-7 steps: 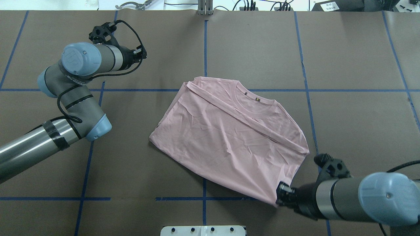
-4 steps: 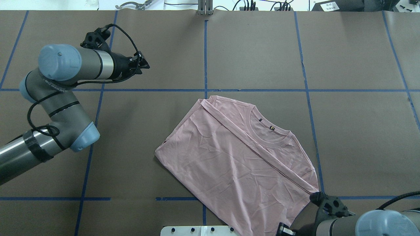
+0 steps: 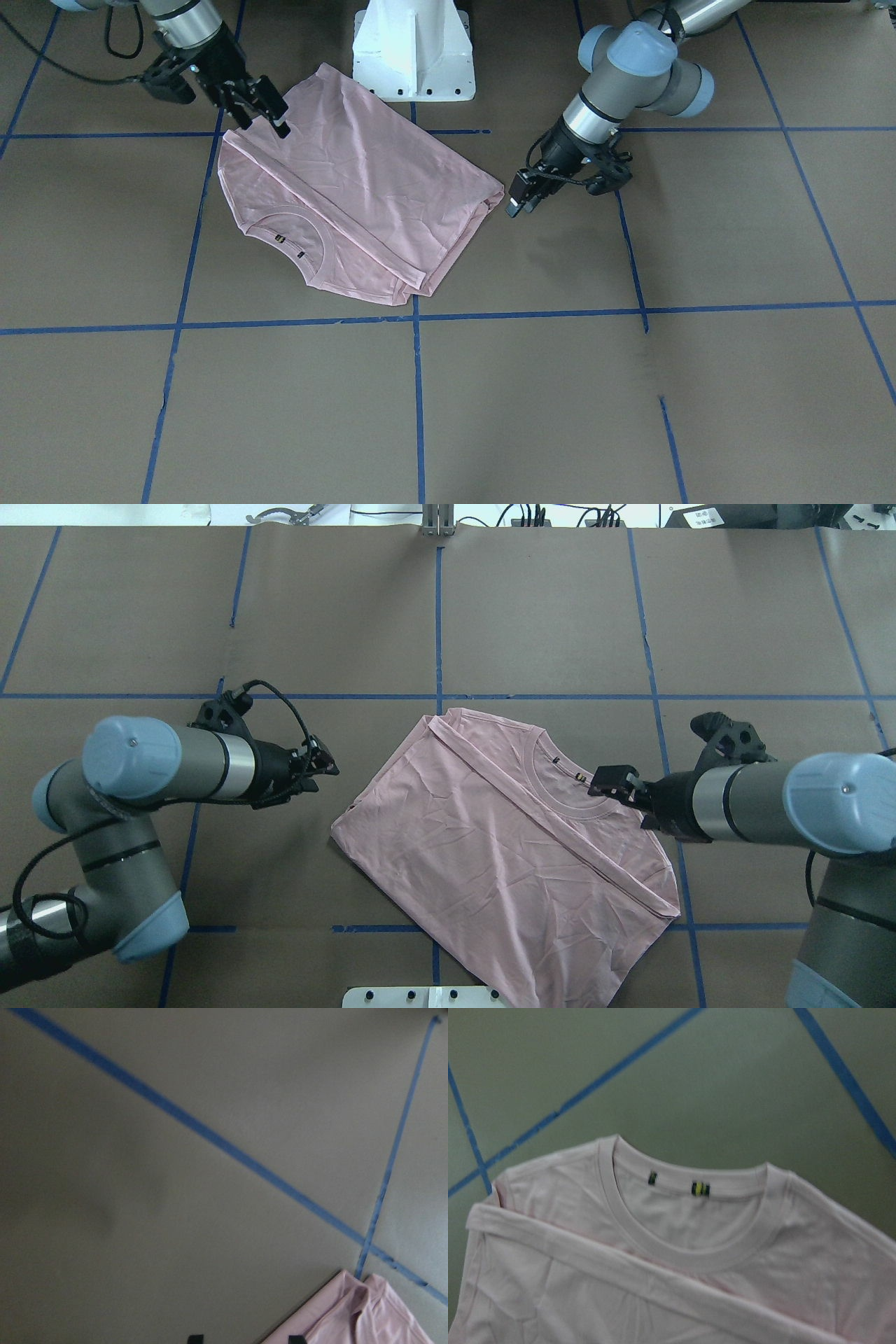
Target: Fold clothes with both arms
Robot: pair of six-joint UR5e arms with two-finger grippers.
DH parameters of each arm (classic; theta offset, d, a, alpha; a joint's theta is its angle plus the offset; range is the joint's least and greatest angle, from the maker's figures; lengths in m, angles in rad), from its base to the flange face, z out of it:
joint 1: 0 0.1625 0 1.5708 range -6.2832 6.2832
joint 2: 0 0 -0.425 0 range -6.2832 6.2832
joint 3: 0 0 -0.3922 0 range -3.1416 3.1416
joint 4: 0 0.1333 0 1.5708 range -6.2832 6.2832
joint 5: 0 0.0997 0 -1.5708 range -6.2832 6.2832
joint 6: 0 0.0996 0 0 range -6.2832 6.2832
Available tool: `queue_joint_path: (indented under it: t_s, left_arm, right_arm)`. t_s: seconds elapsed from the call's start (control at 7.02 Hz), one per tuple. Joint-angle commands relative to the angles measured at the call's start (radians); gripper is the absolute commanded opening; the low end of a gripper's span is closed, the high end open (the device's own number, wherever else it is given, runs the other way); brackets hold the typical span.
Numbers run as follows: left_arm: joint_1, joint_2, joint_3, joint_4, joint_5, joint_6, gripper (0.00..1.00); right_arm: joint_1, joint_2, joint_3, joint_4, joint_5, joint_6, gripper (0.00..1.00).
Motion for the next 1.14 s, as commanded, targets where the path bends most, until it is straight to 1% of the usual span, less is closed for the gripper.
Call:
queue_joint_path:
  t_s: [0.0, 0.14, 0.43, 0.71, 1.0]
  left_arm:
    - [0.120, -0.047, -0.060, 0.247, 0.060, -0.023, 0.53]
    - [0.144, -0.075, -0.056, 0.298, 0.092, -0.025, 0.53]
    - [0.145, -0.080, -0.040, 0.302, 0.097, -0.025, 0.53]
    - [0.145, -0.072, -0.037, 0.303, 0.152, -0.025, 0.53]
    - [0.147, -0.064, -0.032, 0.303, 0.152, -0.025, 0.53]
  right_arm:
    - [0.071, 0.065, -0.087, 0.003, -0.001, -0.101, 1.00]
    - [0.071, 0.065, -0.087, 0.003, -0.001, -0.101, 1.00]
    - [0.071, 0.067, -0.104, 0.003, 0.001, -0.101, 1.00]
    - [0.071, 0.065, -0.108, 0.003, -0.001, -0.100, 1.00]
    - [0.073, 0.067, -0.110, 0.003, -0.001, -0.099, 1.00]
